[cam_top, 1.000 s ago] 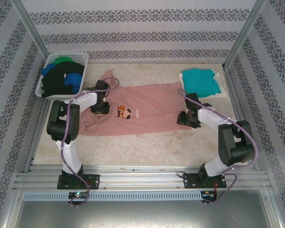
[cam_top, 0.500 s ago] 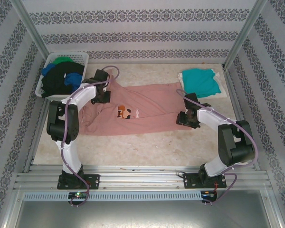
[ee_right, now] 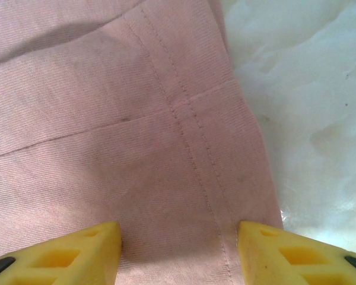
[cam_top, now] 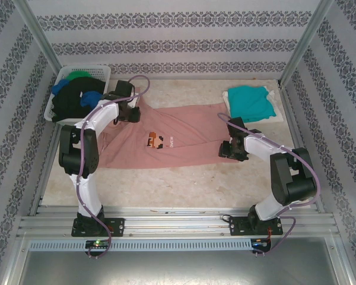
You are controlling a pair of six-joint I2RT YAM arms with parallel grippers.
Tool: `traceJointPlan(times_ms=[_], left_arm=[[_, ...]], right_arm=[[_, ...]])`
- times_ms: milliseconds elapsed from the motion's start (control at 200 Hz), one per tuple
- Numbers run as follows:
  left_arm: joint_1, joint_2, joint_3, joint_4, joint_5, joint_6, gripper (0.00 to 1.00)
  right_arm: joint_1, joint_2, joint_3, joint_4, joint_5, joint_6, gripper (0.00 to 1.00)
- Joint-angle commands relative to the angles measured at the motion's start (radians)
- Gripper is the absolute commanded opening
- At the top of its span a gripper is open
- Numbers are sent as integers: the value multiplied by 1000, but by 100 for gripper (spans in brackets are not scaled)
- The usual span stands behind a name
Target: Fold and stack the t-shirts
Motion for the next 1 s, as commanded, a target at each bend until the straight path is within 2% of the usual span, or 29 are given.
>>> traceJointPlan(times_ms=[0,110,145,175,210,270,320,435,525,679,754,834,994], left_arm=[[6,62,52,-9,-34,66,31],[10,47,54,-33,-147,41,36],[12,27,50,-34,-175,25,42],[16,7,44,-36,-209,3,51],[19,-17,37,-43,-233,-16,53],[21,-67,10,-53,-229,-38,54],[22,-118,-46,-40,-211,-63,61],[21,-231,-287,70,-117,-133,66],[23,-250,-429,125,-96,-186,66],[79,-229,-536,103,-105,-343,65],[119,-264,-604,137,-123,-382,66],[166,-310,-661,173,-96,-401,66],[231,-343,-700,190,-82,-393,66]], right_arm=[[18,1,17,-6,3,-3,55],[41,-27,45,-43,13,-18,55],[50,-41,59,-63,28,-21,56],[60,-59,70,-81,42,-24,56],[71,-82,81,-97,58,-26,56],[90,-123,91,-106,75,-22,56],[105,-150,91,-94,67,-12,57],[173,-152,106,-23,23,15,58],[245,-89,160,-5,48,17,59],[310,80,260,-41,56,22,59],[299,130,241,-46,60,56,60],[272,151,183,-37,49,92,60],[205,107,46,-15,48,138,60]])
